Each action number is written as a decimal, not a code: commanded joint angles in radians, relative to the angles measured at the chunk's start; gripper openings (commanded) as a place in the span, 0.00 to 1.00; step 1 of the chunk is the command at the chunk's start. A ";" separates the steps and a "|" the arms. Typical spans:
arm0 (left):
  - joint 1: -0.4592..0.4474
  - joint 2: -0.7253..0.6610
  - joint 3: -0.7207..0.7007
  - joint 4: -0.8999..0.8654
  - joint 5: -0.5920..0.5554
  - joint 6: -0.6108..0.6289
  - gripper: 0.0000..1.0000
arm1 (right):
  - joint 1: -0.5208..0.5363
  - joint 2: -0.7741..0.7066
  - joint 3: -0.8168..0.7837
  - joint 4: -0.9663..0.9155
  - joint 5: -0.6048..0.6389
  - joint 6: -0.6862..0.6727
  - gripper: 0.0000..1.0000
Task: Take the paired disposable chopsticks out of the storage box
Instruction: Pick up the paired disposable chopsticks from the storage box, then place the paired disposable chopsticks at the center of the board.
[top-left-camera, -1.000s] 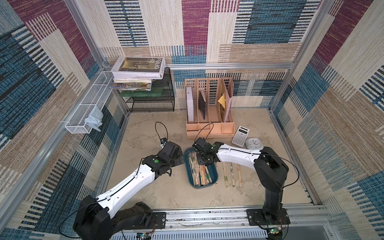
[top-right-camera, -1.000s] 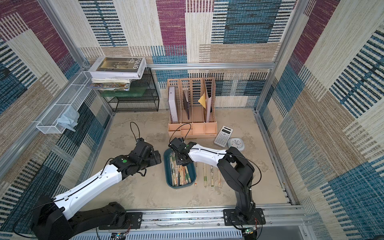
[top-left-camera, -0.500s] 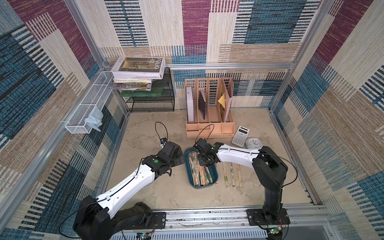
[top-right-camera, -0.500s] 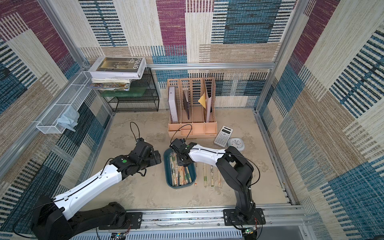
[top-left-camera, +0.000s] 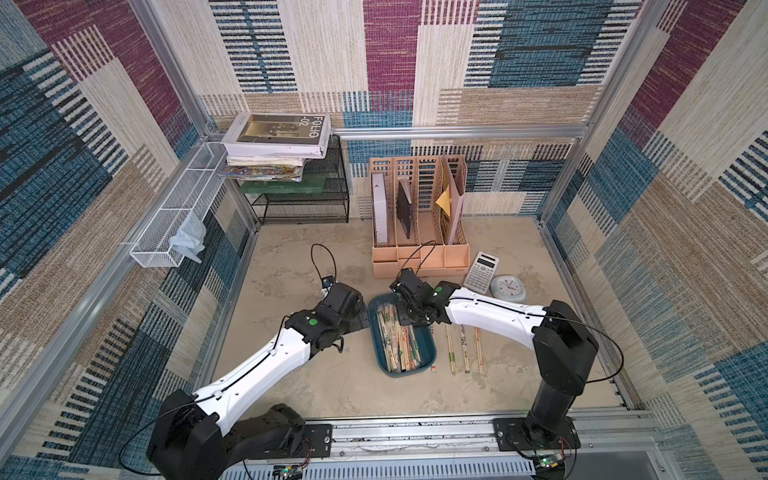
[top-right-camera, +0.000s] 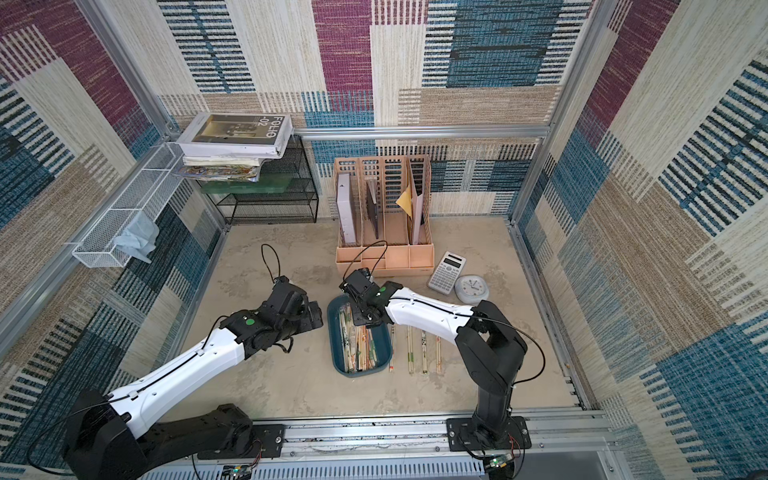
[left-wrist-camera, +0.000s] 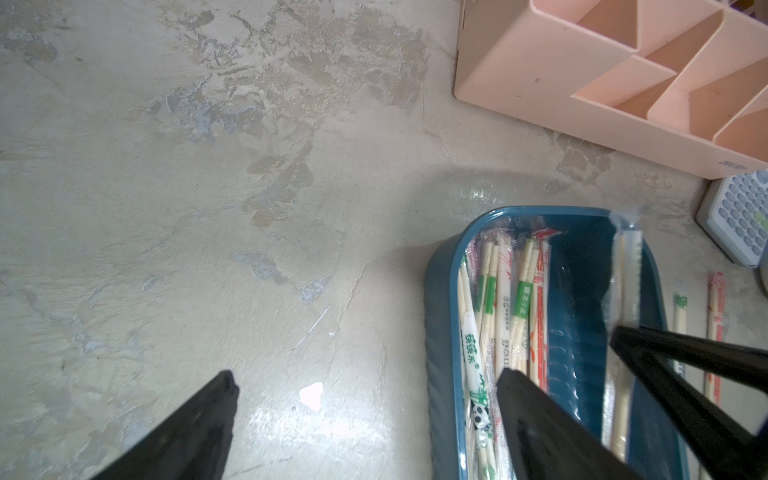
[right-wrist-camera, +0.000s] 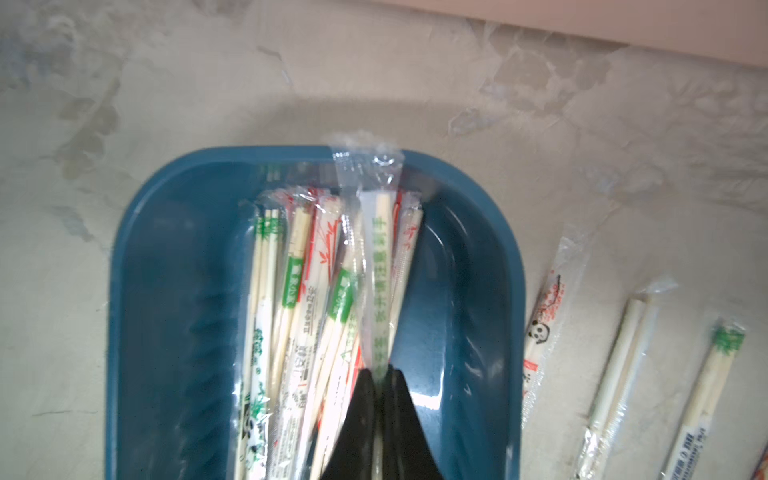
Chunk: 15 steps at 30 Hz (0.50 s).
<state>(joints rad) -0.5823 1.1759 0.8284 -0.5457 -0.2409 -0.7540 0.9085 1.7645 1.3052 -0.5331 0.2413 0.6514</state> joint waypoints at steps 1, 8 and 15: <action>-0.001 0.012 0.010 0.020 0.031 0.005 0.99 | 0.001 -0.042 0.011 -0.008 0.007 0.012 0.03; -0.029 0.057 0.031 0.050 0.071 -0.019 0.99 | -0.030 -0.170 -0.041 -0.019 0.020 0.017 0.03; -0.091 0.128 0.086 0.056 0.057 -0.018 0.99 | -0.165 -0.344 -0.240 -0.021 0.024 0.015 0.03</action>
<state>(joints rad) -0.6613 1.2892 0.8959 -0.5026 -0.1829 -0.7715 0.7910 1.4734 1.1194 -0.5331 0.2523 0.6628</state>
